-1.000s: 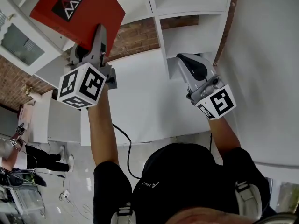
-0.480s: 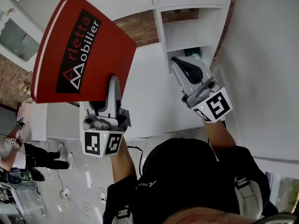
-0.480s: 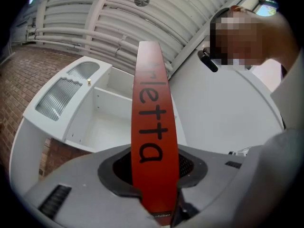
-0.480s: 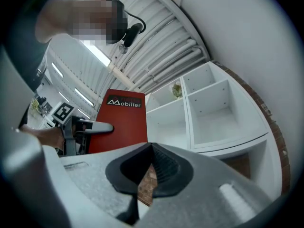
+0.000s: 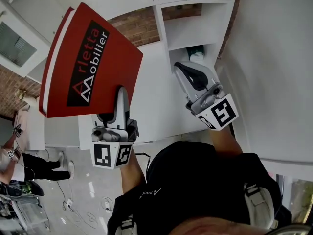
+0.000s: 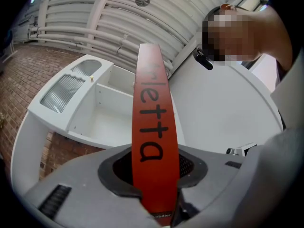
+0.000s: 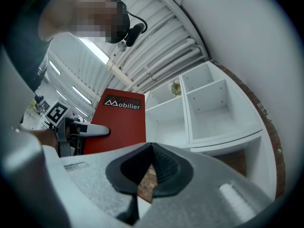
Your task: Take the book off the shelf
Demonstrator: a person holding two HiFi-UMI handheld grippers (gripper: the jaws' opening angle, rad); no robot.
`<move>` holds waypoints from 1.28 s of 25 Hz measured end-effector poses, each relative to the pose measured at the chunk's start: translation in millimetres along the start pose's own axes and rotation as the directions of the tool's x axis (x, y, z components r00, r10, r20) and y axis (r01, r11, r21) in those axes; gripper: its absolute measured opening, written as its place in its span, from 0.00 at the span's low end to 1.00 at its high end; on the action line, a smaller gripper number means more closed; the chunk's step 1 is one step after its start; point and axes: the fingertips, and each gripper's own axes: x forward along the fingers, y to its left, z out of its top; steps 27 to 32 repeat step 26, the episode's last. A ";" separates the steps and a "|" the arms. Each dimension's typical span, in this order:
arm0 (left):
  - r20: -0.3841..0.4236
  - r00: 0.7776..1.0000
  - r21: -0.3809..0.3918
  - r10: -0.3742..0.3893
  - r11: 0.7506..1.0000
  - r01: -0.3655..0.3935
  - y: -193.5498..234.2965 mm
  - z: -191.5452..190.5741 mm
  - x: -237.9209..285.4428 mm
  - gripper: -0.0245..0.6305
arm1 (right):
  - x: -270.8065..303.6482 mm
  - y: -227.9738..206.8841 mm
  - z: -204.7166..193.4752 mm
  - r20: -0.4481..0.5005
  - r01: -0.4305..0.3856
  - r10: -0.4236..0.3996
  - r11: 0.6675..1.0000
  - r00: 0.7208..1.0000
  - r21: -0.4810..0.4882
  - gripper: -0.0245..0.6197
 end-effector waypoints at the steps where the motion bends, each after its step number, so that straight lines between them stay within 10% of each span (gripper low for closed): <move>1: 0.002 1.000 -0.003 -0.002 1.000 0.002 -0.3 -0.1 0.5 0.27 | -0.8 -0.5 -0.6 -0.003 0.003 -0.003 1.000 1.000 -0.003 0.04; 32: 0.008 0.999 0.007 -0.041 0.999 0.041 -1.3 5.8 14.0 0.27 | -1.7 -9.7 -10.1 -0.024 0.022 -0.022 1.000 0.999 -0.003 0.04</move>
